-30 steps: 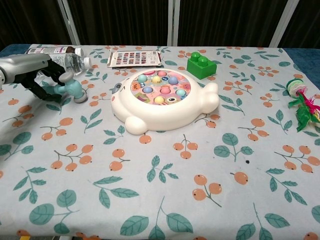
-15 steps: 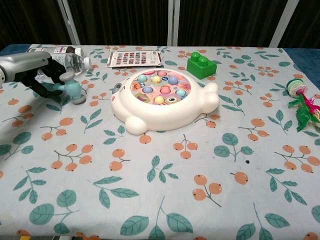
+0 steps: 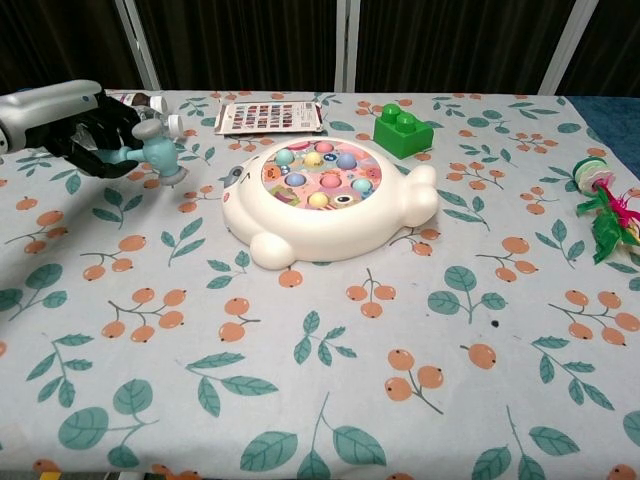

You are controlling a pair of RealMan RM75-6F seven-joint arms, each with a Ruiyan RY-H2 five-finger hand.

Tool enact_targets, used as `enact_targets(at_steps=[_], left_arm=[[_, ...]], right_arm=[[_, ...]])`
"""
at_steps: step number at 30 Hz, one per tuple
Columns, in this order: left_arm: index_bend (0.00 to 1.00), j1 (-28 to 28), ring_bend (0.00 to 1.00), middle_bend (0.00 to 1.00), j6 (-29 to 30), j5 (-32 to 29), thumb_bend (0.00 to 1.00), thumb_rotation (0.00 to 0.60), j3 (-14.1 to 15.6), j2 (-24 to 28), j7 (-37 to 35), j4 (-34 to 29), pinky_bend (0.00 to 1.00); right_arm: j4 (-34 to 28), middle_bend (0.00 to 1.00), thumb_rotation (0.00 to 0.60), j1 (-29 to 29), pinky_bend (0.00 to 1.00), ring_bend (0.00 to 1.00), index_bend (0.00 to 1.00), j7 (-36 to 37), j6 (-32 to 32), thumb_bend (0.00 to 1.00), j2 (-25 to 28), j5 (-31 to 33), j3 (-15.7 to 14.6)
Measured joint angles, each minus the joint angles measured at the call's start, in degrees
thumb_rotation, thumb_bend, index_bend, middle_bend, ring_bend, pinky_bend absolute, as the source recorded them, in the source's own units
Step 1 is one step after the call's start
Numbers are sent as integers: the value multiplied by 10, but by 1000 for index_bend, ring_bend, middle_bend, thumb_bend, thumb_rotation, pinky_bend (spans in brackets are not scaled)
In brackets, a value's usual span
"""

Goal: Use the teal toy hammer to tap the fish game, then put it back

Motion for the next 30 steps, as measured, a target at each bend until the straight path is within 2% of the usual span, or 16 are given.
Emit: enact_targets(at_steps=[4, 7, 12, 17, 21, 30], left_arm=[[640, -2, 504, 641, 49, 70, 535, 600, 7, -5, -69, 16, 539], [646, -10, 511, 648, 82, 114, 537, 600, 13, -12, -110, 32, 565], [657, -43, 520, 658, 84, 151, 540, 600, 20, -18, -125, 40, 603], [667, -74, 530, 671, 57, 160, 548, 600, 19, -16, -100, 35, 630], [667, -109, 532, 671, 9, 154, 557, 600, 12, -10, -60, 23, 645], [670, -167, 544, 682, -69, 100, 565, 600, -20, -3, 35, 7, 657]], right_arm=[[-5, 123, 600, -3, 0, 0, 0, -5, 3, 176, 2, -2, -1], [-8, 123, 600, -5, 0, 0, 0, -9, 6, 176, 3, -2, -2], [-13, 124, 600, -9, 0, 0, 0, -16, 9, 176, 7, -2, -3], [-18, 125, 600, -12, 0, 0, 0, -22, 11, 176, 9, -2, -4], [-21, 125, 600, -13, 0, 0, 0, -27, 9, 176, 10, -2, -4], [-21, 125, 600, -14, 0, 0, 0, -27, 9, 176, 12, 1, -3]])
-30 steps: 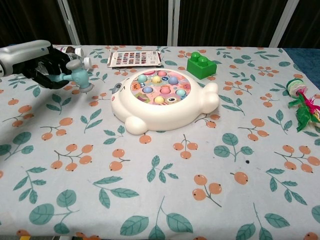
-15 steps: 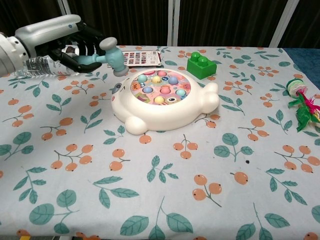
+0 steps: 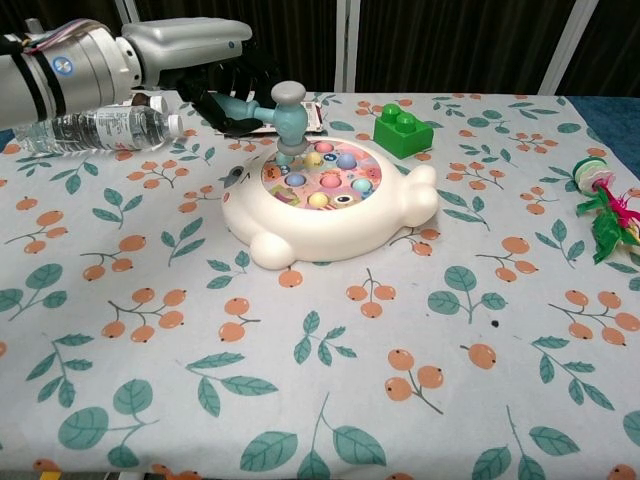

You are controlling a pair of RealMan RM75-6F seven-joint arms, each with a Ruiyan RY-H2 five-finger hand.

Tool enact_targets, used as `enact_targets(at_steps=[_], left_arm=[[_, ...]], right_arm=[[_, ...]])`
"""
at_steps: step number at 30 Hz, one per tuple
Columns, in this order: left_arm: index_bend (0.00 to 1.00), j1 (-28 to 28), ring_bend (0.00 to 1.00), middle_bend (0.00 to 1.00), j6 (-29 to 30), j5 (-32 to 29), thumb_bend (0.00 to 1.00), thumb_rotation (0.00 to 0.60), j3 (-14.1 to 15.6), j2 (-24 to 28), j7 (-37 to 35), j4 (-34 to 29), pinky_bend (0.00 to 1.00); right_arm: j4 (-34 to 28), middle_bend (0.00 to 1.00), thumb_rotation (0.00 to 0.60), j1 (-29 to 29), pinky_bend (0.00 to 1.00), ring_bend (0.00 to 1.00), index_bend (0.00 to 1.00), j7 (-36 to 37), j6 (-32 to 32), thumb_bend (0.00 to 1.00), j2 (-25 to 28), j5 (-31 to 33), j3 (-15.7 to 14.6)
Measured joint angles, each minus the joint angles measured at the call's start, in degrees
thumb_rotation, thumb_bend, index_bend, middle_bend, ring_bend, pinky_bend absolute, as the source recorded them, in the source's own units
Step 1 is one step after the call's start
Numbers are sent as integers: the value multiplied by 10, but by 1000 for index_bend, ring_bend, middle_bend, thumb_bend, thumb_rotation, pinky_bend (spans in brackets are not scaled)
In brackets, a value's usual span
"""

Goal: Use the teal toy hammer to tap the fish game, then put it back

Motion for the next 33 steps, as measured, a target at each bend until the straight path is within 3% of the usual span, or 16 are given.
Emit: enact_targets(at_steps=[15, 24, 33], left_arm=[[674, -26, 543, 683, -47, -60, 566, 600, 4, -11, 81, 10, 657], [675, -23, 543, 683, -40, -81, 565, 600, -5, 25, 81, -32, 657], [675, -33, 543, 683, -68, -102, 566, 600, 8, 3, 100, -7, 657]], right_arm=[[8, 125, 600, -3, 0, 0, 0, 10, 0, 176, -2, 3, 1], [12, 125, 600, -2, 0, 0, 0, 14, 1, 176, -3, 1, 2], [11, 125, 600, -5, 0, 0, 0, 13, 2, 176, -3, 2, 1]])
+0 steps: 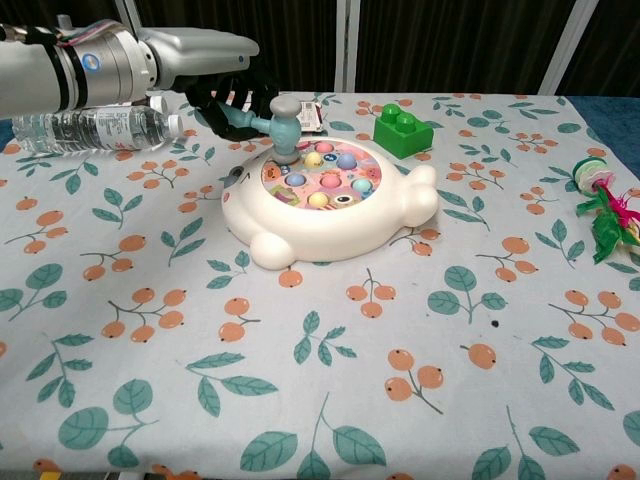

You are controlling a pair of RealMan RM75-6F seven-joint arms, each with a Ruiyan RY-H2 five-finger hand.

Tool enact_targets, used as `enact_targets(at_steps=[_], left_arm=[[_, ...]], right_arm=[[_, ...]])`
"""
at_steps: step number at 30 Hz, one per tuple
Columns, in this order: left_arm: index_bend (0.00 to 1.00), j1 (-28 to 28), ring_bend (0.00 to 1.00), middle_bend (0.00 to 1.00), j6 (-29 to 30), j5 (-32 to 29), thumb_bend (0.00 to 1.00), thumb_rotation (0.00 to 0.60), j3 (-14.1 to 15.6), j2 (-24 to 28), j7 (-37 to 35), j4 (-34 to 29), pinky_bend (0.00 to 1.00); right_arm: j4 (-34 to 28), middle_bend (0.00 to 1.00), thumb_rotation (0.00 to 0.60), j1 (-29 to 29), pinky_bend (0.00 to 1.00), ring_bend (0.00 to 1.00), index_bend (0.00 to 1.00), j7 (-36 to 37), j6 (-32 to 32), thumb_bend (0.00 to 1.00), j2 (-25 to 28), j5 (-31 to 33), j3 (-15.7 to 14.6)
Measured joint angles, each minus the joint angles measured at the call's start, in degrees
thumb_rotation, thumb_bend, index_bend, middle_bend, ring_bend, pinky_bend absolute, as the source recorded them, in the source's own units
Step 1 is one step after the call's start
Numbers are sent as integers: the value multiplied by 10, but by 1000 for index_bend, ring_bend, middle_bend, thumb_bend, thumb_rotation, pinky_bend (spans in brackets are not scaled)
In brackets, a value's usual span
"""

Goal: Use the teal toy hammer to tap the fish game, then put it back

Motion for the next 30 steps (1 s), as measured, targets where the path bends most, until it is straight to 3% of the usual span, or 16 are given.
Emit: enact_targets(at_steps=[5, 11, 18, 23, 30], left_arm=[[676, 5, 543, 683, 15, -1, 566, 600, -4, 11, -5, -14, 657], [676, 31, 544, 683, 49, 1, 566, 600, -8, 59, -34, -67, 657], [675, 100, 539, 673, 102, 8, 565, 600, 19, 93, -82, -93, 626], [644, 139, 507, 634, 136, 17, 548, 600, 42, 70, -116, -54, 558], [605, 169, 457, 588, 161, 47, 496, 600, 72, 7, -168, 56, 510]], right_arm=[[0, 125, 600, -1, 0, 0, 0, 0, 4, 176, 1, -2, 1], [2, 125, 600, 3, 0, 0, 0, 4, 1, 176, 0, -6, 2], [6, 125, 600, 10, 0, 0, 0, 9, -8, 176, -2, -8, 3], [6, 125, 600, 14, 0, 0, 0, 9, -16, 176, -4, -8, 2], [-2, 125, 600, 13, 0, 0, 0, 0, -16, 176, -2, -6, 2]])
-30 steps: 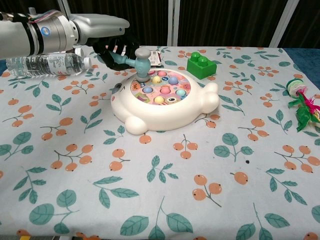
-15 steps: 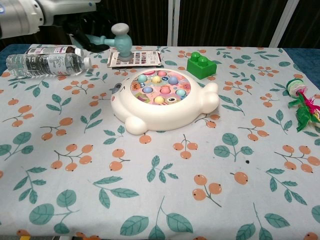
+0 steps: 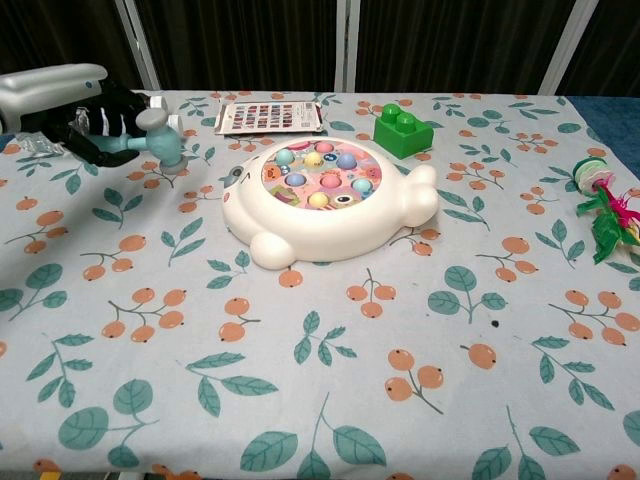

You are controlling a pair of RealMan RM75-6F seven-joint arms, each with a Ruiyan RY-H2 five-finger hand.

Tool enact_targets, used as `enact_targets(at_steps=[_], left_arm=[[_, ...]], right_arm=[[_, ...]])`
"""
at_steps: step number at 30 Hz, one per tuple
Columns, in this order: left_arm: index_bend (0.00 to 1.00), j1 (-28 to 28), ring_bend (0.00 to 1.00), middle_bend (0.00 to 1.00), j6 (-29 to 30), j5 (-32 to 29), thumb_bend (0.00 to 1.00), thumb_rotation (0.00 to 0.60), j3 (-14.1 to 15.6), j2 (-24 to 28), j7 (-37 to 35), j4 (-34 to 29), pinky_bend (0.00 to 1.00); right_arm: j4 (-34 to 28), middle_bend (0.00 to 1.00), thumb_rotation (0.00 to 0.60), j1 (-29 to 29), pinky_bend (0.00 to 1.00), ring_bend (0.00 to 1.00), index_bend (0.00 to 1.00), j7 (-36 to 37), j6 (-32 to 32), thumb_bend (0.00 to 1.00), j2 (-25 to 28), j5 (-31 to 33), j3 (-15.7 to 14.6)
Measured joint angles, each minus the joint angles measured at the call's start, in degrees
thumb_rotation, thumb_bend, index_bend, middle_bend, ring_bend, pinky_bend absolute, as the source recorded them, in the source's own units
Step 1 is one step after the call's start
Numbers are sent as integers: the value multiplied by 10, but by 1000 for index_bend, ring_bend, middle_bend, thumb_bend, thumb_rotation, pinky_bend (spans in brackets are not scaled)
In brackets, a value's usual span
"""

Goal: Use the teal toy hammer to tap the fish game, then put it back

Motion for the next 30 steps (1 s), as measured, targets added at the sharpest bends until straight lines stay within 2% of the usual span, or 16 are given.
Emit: enact_targets(at_steps=[8, 17, 27, 30], left_arm=[[529, 15, 379, 508, -2, 28, 434, 600, 21, -32, -34, 58, 441], [410, 20, 325, 438, -17, 32, 389, 600, 25, -23, -29, 51, 410], [333, 25, 293, 382, -31, 24, 339, 600, 22, -13, -6, 33, 402], [280, 25, 260, 337, -39, 18, 313, 600, 21, -9, 5, 24, 385]], right_arm=[[-7, 130, 600, -4, 0, 0, 0, -8, 4, 176, 2, 1, -1], [-8, 140, 600, -6, 0, 0, 0, -9, 8, 176, 2, 0, -2], [-10, 141, 600, -8, 0, 0, 0, -10, 11, 176, 2, -2, -2], [-10, 142, 600, -8, 0, 0, 0, -11, 11, 176, 2, -2, -2]])
